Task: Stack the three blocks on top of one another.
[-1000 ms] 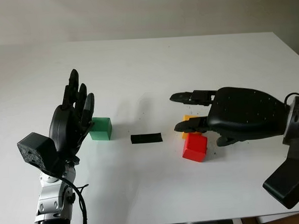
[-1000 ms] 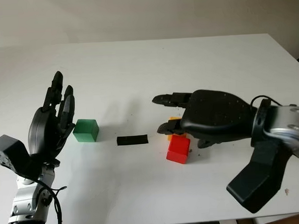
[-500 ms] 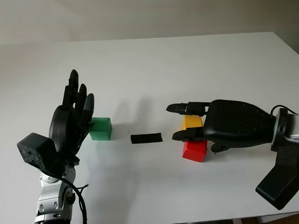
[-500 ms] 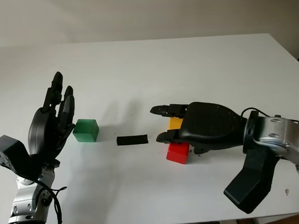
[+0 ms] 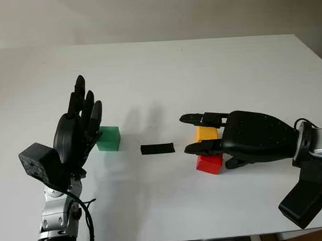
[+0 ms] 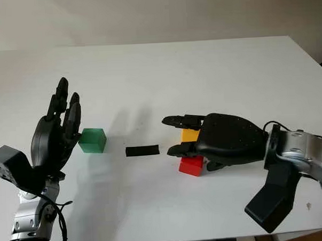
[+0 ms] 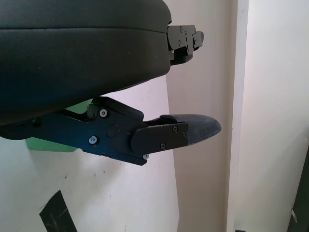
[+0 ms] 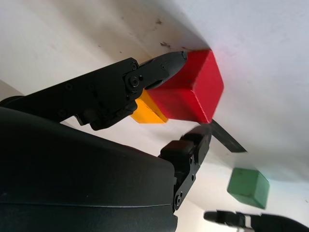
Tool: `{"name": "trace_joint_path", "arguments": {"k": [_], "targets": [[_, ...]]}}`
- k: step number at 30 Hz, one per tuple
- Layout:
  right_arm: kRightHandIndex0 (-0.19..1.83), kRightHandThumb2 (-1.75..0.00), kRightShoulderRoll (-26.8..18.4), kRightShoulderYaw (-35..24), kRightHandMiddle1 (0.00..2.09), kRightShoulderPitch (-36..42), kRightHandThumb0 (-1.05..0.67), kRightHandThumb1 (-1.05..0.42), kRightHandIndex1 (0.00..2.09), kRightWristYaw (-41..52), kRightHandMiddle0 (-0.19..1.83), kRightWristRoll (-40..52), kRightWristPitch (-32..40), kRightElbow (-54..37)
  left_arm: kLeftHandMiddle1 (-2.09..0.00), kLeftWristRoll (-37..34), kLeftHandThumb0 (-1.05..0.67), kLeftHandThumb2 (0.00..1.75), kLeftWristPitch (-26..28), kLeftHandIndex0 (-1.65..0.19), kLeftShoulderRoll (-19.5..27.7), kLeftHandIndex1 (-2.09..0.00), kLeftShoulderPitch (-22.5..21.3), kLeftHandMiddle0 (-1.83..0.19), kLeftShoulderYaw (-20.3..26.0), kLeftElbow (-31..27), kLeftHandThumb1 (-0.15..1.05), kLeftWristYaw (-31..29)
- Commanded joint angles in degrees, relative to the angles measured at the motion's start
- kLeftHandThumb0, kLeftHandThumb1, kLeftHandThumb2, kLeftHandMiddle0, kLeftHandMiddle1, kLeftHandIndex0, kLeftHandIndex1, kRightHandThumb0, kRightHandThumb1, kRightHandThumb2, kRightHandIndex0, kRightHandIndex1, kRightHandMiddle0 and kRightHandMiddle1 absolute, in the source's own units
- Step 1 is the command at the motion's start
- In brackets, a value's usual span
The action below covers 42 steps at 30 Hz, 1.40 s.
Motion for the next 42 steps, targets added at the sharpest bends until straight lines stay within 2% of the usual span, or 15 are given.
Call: {"name": "trace_joint_path", "arguments": {"k": [1,4,7,19,21,26,31,37,42], "targets": [[0.16,-0.05,0.66,0.18,0.34,-0.54,-0.41,-0.89,0.09,-1.26,0.81,-0.10,-0.64,0.79,-0.05,-0.02,-0.58,0.49,0.13,0.10,-0.08,-0.05,0.30,0.08,-0.10,-0.85,1.05,0.05],[0.23,-0.05,0.82,0.10,0.89,-0.71,-0.47,-0.89,0.07,-1.34,0.73,0.76,-0.51,0.80,-0.06,0.05,-0.58,0.49,0.35,0.09,-0.13,-0.06,0.46,0.08,-0.16,-1.10,1.05,0.15],[0.28,-0.05,0.77,0.02,1.11,-0.55,-0.46,-0.87,0.07,-0.24,0.68,2.23,0.25,0.50,-0.06,-0.21,-0.58,0.48,0.58,0.09,-0.39,-0.06,0.55,0.07,-0.08,-1.25,1.05,0.21],[0.32,-0.05,1.73,-0.33,1.12,-1.51,-0.46,-0.85,0.07,1.42,0.60,4.36,2.32,0.53,-0.06,-0.04,-0.58,0.47,0.36,0.08,-0.54,-0.06,1.09,0.06,-0.15,-1.46,1.05,0.09],[0.29,-0.06,2.16,-0.23,1.20,-1.87,-0.45,-0.87,0.05,2.37,0.58,5.83,3.13,0.27,-0.06,0.02,-0.59,0.47,0.35,0.08,-0.54,-0.06,1.05,0.06,-0.18,-1.40,1.05,0.11],[0.29,-0.06,6.09,0.12,1.41,-4.37,-0.41,-0.92,0.05,8.53,0.46,16.79,9.13,-3.50,-0.05,0.11,-0.58,0.48,0.69,0.08,-0.70,-0.06,0.96,0.07,-0.41,-1.60,1.05,0.44],[0.28,-0.06,9.55,0.12,1.40,-9.79,-0.42,-0.94,0.05,12.26,0.38,20.18,14.13,-6.04,-0.05,0.27,-0.59,0.48,0.61,0.09,-0.76,-0.05,0.69,0.07,-0.55,-1.36,1.05,0.64],[0.26,-0.06,12.74,2.21,1.32,-18.66,-0.42,-0.94,0.04,18.35,0.44,22.14,19.01,-4.10,-0.06,0.23,-0.60,0.48,-0.08,0.08,-0.97,-0.06,0.67,0.06,-0.42,-1.10,1.05,0.80],[0.24,-0.06,14.79,5.68,1.33,-23.73,-0.45,-0.97,0.03,23.19,0.46,18.59,23.63,-1.36,-0.05,0.39,-0.60,0.49,-0.56,0.08,-1.14,-0.05,0.89,0.06,-0.53,-1.14,1.05,0.89]]}}
